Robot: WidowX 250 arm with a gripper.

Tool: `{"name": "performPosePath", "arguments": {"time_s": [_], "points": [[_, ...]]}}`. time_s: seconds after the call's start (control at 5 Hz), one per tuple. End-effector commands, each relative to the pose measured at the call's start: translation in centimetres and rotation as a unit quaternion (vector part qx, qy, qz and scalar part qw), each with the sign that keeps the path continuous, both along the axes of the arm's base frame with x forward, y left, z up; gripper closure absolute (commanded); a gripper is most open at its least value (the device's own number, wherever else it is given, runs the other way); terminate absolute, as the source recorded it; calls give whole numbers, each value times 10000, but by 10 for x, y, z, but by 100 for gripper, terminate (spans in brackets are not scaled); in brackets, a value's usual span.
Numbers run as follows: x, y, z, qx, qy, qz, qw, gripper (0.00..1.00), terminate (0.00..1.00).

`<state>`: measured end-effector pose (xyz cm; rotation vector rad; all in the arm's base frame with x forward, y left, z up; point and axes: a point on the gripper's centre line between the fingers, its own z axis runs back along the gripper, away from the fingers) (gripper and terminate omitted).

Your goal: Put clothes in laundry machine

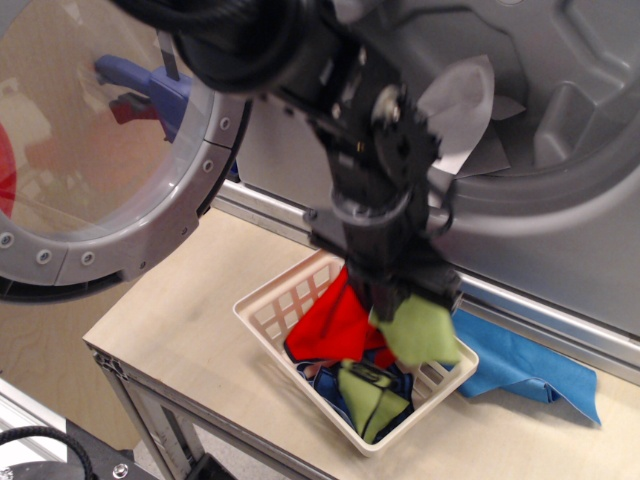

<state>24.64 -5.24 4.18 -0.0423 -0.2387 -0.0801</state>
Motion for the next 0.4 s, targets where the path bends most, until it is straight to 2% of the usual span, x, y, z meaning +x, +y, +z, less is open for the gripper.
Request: {"name": "performPosePath", "arguments": {"time_s": [0.0, 0.2], "points": [[30, -3, 74, -442, -1119, 40, 9927, 100, 0], [45, -4, 106, -729, -1555, 108, 9851, 100, 0]]}}
